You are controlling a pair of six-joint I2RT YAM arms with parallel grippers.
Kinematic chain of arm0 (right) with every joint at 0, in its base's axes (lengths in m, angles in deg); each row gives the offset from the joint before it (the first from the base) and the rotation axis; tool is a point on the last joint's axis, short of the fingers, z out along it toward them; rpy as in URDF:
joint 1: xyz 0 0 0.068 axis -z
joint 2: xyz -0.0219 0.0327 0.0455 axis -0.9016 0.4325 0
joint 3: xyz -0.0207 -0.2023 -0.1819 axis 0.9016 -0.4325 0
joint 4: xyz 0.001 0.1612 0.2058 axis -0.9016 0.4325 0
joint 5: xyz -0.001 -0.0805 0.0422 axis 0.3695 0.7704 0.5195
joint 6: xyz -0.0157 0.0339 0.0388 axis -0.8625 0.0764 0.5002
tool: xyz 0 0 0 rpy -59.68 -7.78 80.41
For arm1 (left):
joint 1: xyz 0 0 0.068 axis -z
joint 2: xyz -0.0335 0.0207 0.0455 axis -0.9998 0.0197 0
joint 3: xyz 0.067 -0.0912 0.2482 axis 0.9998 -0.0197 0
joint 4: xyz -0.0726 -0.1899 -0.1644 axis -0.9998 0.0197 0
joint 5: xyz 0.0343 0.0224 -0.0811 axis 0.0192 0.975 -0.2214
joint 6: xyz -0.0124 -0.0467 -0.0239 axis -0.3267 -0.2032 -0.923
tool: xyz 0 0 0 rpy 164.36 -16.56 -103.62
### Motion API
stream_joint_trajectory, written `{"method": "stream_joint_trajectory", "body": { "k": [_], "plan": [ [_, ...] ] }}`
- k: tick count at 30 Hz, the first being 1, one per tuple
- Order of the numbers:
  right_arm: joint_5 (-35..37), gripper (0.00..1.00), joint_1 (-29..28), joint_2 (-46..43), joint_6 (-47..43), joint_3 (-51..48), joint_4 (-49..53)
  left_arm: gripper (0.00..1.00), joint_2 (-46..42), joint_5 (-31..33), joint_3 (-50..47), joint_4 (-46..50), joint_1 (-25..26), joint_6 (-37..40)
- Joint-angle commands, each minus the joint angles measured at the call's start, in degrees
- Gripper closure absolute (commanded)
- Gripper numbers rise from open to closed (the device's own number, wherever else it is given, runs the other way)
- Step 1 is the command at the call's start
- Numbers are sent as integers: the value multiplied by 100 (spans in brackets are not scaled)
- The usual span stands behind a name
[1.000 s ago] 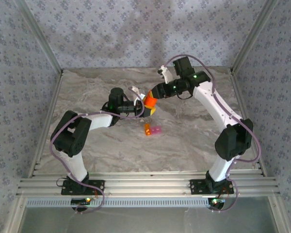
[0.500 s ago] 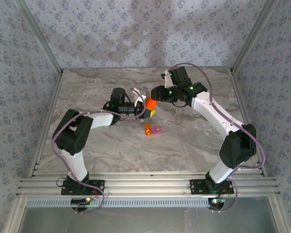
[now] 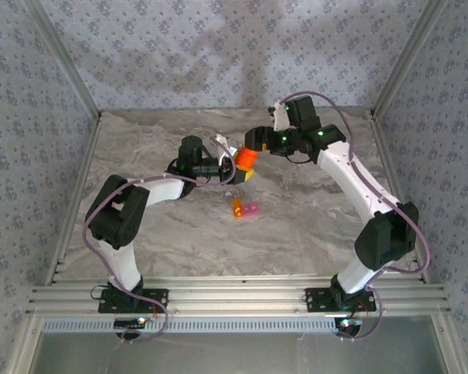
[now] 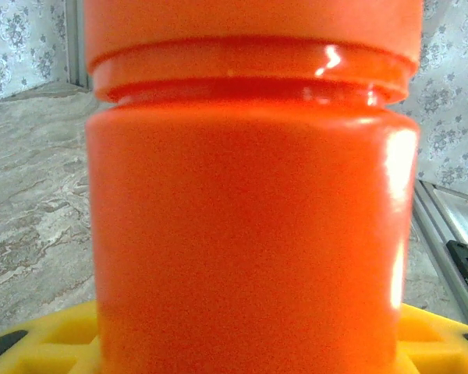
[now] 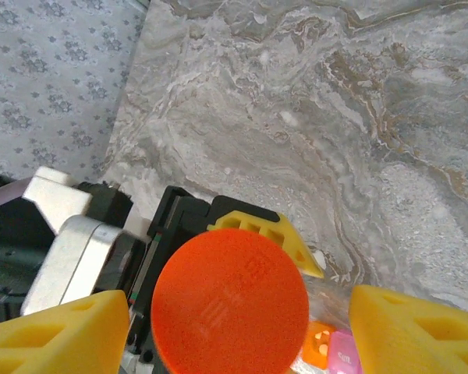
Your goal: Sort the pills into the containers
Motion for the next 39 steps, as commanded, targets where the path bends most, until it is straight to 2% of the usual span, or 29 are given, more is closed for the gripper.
{"method": "stream_joint_trajectory", "body": {
  "k": [1, 6, 10, 13, 18, 25, 39],
  "plan": [
    [-375, 24, 198, -295, -448, 191, 303, 100, -23, -166, 76, -270, 26, 48],
    [-658, 24, 424, -275, -1180, 38, -259, 100, -96, -207, 2, -249, 15, 59],
    [-1202, 25, 420, -107, -2514, 151, -118, 100, -94, -295, 13, -223, 11, 36],
    [-1463, 25, 453, 15, -3003, 261, 128, 100, -109, -324, 14, -206, 9, 33],
    [-1812, 25, 455, 250, -3191, 473, 366, 100, -136, -350, 8, -144, 14, 74],
    [-1697, 25, 373, 537, -3249, 728, 634, 100, -171, -362, -16, -126, 12, 86],
    [-1648, 35, 302, 837, -3248, 883, 831, 100, -206, -353, -33, -126, 17, 89]
  ]
}}
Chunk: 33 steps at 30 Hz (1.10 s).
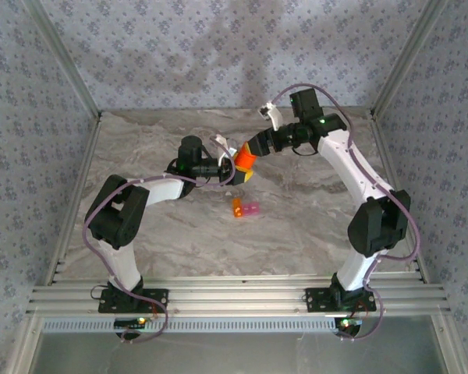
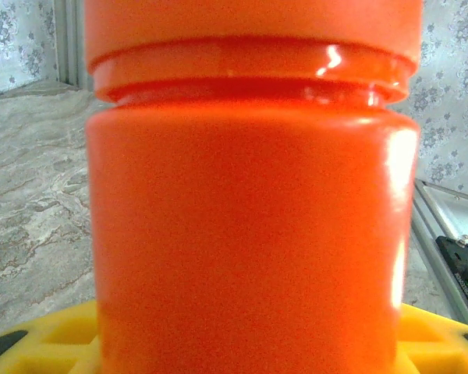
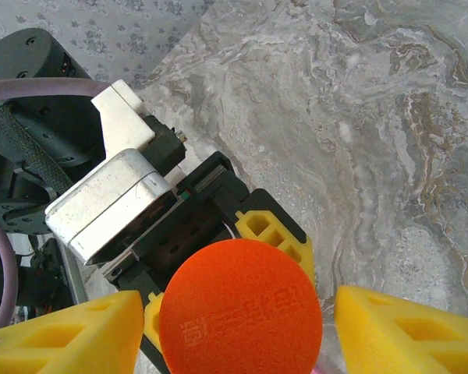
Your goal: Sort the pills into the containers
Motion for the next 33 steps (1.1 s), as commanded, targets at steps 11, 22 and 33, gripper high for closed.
{"method": "stream_joint_trajectory", "body": {
  "k": [11, 22, 33],
  "plan": [
    [-62, 59, -117, 235, 23, 210, 218, 100, -206, -191, -51, -195, 15, 87],
    [1831, 66, -780, -199, 2728, -719, -525, 100, -259, -100, -110, -242, -1, 105],
    [2398, 62, -1112, -541, 3851, -1647, -1805, 100, -246, -57, -111, -196, -19, 122]
  ]
}}
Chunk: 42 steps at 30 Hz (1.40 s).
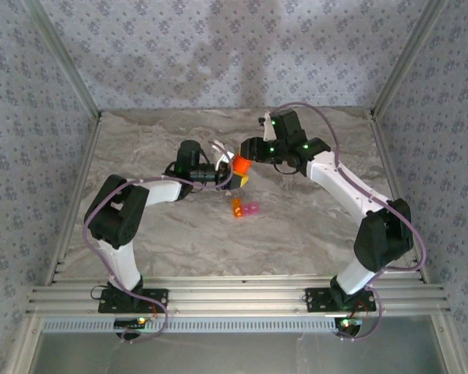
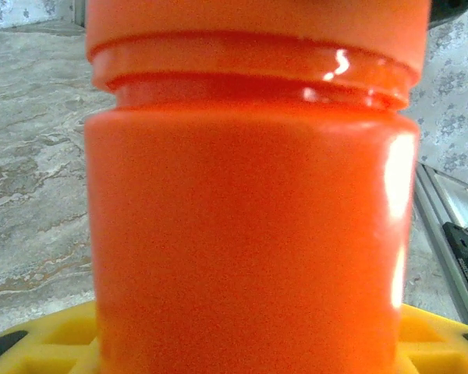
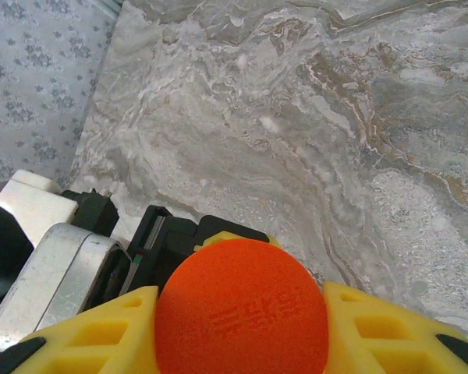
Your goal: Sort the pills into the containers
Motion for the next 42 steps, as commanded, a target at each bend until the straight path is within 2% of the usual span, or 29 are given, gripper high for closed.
{"method": "stream_joint_trajectory", "body": {
  "k": [1, 2, 7, 12, 17, 23, 26, 34, 42],
  "plan": [
    [-112, 60, -148, 134, 254, 4, 89, 100, -241, -220, 144, -625, 86, 75],
    [-169, 58, -116, 117, 193, 69, 150, 100, -239, -218, 148, -625, 82, 84],
    [-733, 32, 333, -299, -207, 265, 216, 100, -217, -221, 148, -629, 70, 83],
    [-999, 23, 552, -961, -1045, 166, 301, 100, -250, -239, 134, -625, 66, 92],
    [-1444, 23, 793, -973, -1891, 209, 270, 100, -290, -286, 150, -598, 55, 93],
    [-2283, 25, 922, -180, -2978, 946, 1040, 100, -312, -346, 195, -511, 60, 110],
    [-2513, 26, 948, 150, -3141, 1225, 1371, 100, -320, -357, 181, -501, 59, 125],
    [-2683, 30, 922, 426, -3154, 1320, 1405, 100, -303, -397, 169, -502, 67, 132],
    [-2435, 31, 924, 588, -3176, 1320, 1541, 100, -356, -409, 161, -513, 64, 137]
  ]
}}
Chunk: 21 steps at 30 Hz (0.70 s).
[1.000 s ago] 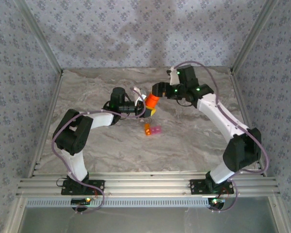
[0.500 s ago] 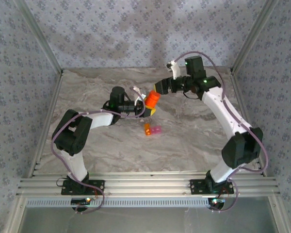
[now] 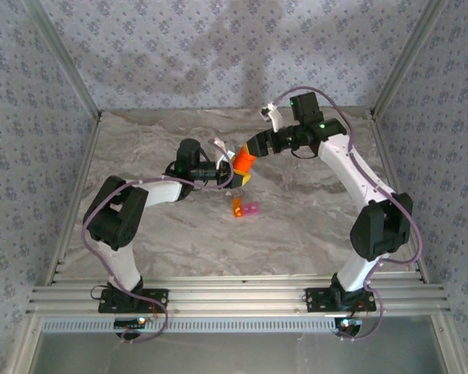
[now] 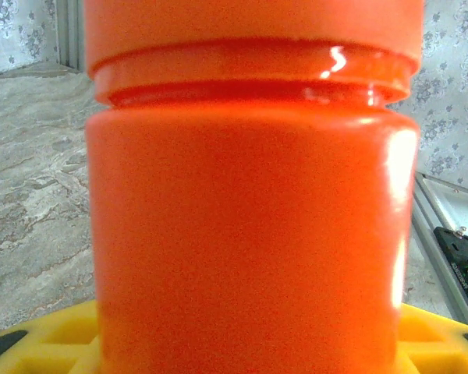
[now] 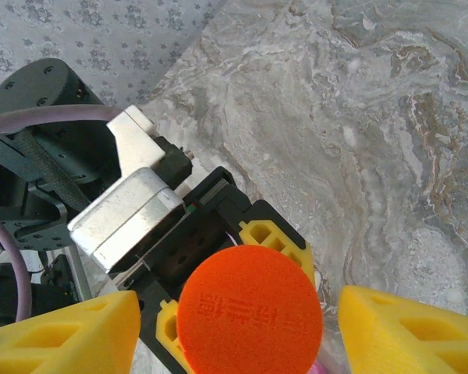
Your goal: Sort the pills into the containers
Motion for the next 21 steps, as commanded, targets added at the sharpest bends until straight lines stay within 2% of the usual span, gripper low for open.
{"method": "stream_joint_trajectory", "body": {
  "k": [1, 7, 12, 21],
  "plan": [
    [48, 31, 22, 138, -125, 171, 209, 100, -285, -254, 134, -136, 11, 122],
    [43, 35, 24, 241, -98, 208, 239, 100, -347, -256, 123, -110, 12, 132],
    [-52, 44, 22, 288, -86, 200, 262, 100, -360, -251, 122, -88, 12, 147],
    [-334, 41, 10, 198, -23, 39, 140, 100, -358, -248, 122, -78, 11, 160]
  ]
}}
